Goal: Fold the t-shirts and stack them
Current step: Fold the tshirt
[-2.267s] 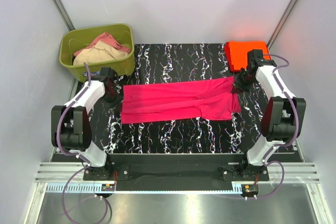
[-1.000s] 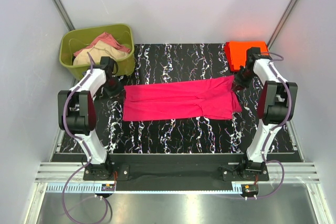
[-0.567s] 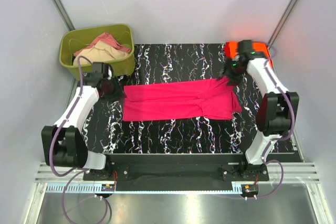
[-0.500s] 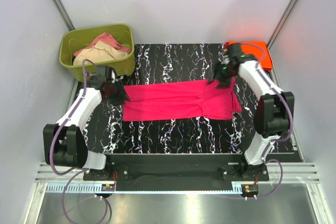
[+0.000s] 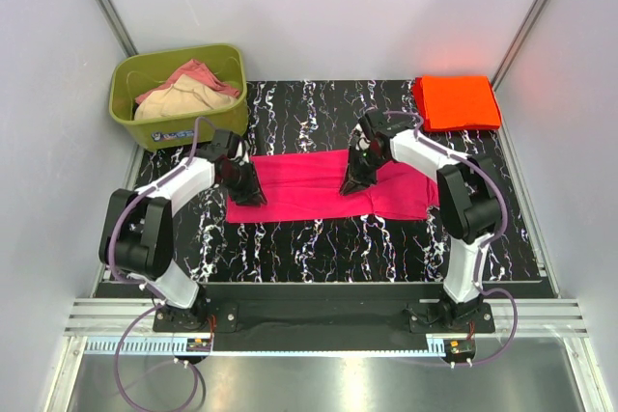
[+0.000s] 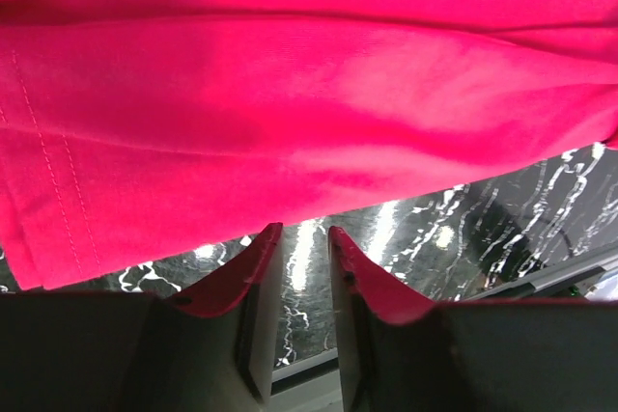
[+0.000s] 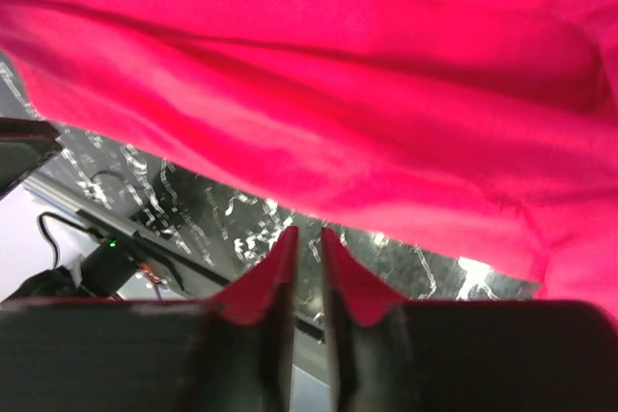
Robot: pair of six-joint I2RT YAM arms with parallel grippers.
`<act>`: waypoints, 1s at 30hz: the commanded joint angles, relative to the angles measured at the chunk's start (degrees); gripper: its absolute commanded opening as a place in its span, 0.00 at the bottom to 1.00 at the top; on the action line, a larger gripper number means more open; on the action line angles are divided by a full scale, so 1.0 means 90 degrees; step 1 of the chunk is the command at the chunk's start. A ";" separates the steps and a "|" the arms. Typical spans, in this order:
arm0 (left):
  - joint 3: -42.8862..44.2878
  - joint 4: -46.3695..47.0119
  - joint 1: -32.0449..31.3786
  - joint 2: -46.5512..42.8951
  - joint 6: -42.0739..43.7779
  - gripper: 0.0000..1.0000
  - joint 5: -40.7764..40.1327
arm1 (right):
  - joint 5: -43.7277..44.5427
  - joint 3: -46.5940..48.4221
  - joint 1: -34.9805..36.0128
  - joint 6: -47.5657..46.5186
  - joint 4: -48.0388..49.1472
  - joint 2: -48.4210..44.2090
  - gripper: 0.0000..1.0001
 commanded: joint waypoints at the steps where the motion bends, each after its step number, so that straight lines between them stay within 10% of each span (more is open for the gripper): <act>1: 0.0221 0.0118 0.0032 0.0101 0.0225 0.29 0.0096 | -0.0067 0.0160 0.0013 0.0069 0.0261 0.0280 0.17; 30: 0.0425 -0.0654 0.0442 0.0337 0.0763 0.29 -0.0657 | 0.1066 0.1518 -0.0143 -0.0516 -0.0168 0.1239 0.23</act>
